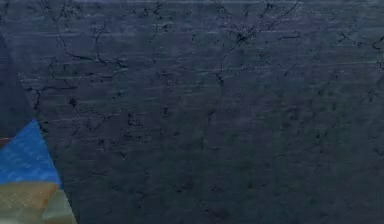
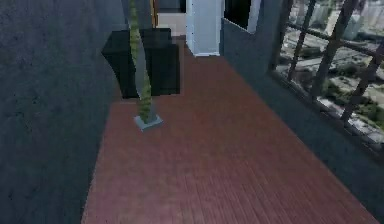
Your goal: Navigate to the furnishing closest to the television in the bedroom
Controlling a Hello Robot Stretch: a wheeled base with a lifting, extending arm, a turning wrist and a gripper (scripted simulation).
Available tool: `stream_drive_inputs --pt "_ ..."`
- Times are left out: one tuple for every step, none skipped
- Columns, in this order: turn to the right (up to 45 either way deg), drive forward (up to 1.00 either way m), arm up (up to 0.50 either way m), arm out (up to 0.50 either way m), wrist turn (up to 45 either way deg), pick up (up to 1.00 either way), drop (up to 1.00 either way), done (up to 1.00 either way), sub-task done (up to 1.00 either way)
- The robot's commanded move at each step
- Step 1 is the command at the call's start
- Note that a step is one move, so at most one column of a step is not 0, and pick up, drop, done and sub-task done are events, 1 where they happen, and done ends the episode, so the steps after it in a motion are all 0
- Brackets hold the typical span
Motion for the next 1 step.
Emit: stream_drive_inputs --pt "45.0 0.00 0.00 0.00 0.0 0.00 0.00 0.00 0.00"
